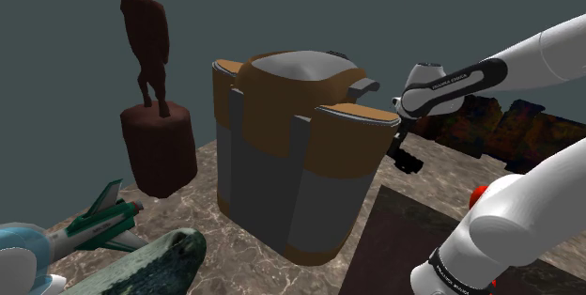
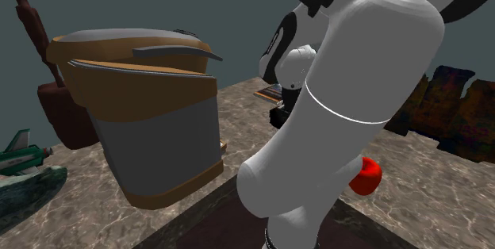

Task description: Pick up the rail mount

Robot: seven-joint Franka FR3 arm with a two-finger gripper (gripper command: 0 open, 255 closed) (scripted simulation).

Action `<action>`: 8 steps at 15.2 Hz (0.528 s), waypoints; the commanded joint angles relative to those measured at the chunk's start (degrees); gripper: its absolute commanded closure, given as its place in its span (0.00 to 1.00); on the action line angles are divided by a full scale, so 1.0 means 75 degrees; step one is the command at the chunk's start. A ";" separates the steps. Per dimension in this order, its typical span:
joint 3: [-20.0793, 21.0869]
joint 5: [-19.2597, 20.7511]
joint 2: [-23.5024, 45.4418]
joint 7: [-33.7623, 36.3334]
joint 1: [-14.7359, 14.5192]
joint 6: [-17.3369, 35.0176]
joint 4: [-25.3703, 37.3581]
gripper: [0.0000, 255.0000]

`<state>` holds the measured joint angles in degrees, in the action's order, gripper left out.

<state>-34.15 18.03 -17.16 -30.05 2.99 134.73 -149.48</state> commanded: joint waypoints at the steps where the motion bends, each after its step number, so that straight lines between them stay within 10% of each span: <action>1: 0.0061 0.0034 -0.0172 0.0028 0.0026 -0.0249 0.0082 1.00; 8: 0.0282 0.0078 -0.0709 0.0083 0.0086 -0.1132 0.0444 1.00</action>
<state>-32.29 18.55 -21.86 -29.50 3.55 127.18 -146.48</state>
